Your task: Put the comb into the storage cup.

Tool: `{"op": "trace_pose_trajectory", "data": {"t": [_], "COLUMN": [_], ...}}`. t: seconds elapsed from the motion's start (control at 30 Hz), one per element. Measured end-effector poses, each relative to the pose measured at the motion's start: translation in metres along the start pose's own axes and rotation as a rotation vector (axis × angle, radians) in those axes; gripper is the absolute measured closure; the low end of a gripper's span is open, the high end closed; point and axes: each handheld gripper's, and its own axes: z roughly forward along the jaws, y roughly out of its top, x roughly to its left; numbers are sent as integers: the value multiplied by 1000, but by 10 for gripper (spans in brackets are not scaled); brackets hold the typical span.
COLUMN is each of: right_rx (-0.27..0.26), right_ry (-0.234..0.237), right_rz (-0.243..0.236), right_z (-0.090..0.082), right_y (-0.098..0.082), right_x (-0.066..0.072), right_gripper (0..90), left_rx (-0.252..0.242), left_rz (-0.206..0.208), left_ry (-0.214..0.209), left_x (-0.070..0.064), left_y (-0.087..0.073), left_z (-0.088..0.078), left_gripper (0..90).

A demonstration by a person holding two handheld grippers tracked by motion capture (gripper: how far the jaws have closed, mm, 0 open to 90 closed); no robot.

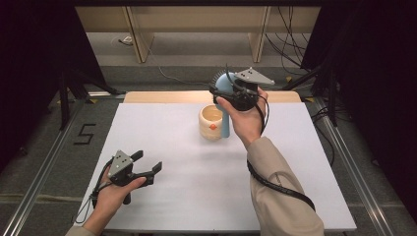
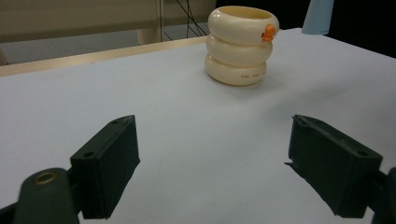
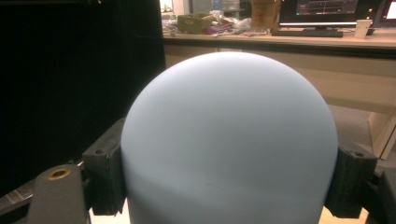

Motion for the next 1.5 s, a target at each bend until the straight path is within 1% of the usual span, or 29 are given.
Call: {"op": "trace_pose_trajectory", "data": {"t": [0.43, 1.5], "right_rx": [-5, -20], "right_ry": [-10, -22], "right_rz": [6, 0], "right_z": [3, 11], "right_y": [4, 18], "right_x": [-5, -7], "right_gripper": [204, 205], "left_rx": [-1, 2], "left_rz": [1, -3], "left_ry": [-2, -4], "left_x": [0, 1], "left_y": [0, -1], "left_z": [0, 1], "left_gripper": [158, 159]}}
